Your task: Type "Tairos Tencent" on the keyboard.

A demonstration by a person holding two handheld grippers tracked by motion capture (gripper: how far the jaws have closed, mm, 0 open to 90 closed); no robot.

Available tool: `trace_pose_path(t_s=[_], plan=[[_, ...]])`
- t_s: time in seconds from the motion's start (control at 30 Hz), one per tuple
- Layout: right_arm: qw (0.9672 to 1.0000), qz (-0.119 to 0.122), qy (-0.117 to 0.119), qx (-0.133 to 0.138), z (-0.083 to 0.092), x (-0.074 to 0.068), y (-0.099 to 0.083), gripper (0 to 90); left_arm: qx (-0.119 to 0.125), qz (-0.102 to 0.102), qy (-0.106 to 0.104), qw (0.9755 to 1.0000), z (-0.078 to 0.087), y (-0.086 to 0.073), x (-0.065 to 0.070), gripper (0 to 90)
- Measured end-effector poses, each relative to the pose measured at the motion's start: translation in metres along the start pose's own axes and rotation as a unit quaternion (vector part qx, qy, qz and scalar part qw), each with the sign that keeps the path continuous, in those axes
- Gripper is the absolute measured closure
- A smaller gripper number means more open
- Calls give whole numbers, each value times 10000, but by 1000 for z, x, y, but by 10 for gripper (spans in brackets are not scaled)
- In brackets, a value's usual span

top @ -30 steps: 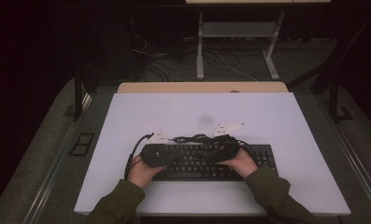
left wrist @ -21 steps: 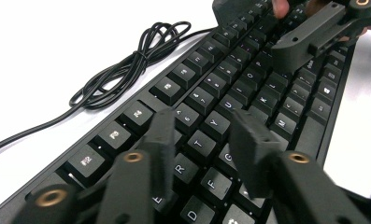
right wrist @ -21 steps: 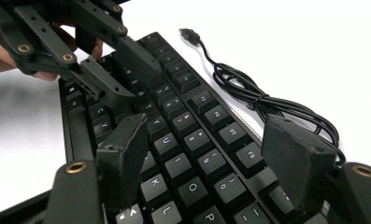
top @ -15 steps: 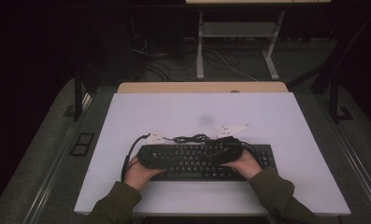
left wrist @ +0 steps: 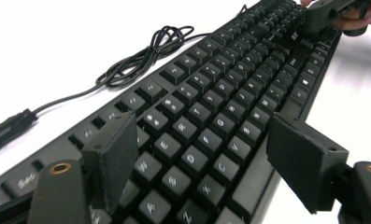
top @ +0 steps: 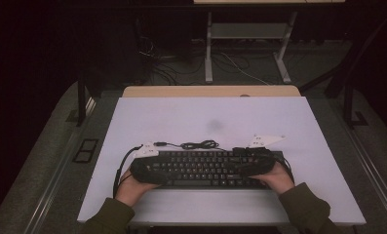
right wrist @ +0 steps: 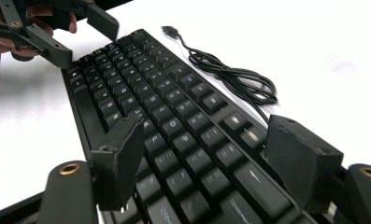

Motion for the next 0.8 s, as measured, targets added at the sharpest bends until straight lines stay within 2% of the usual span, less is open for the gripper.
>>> trace_pose_path(t_s=[0.23,0.4,0.6,0.8], plan=[[9998,-137,-88,102,25,7,-15,258,88,127,105,9998,14,-7,-4,181],[9994,-202,-220,180,40,11,-25,227,71,128,140,9998,19,-13,-5,138],[9988,-266,-355,183,55,16,-39,204,88,204,262,9994,24,-17,-10,75],[9983,-330,-431,202,70,20,-52,196,45,253,332,9991,22,-18,-9,0]])
Point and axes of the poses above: each handheld gripper's, and its own axes: z roughly backward along the jaws, y roughly out of its top, x roughly to its right, the point moved 9 cm from there along -z, roughly forward along the jaws, and after that the axes turned 1 degree about -z, right-handed, at the moved point
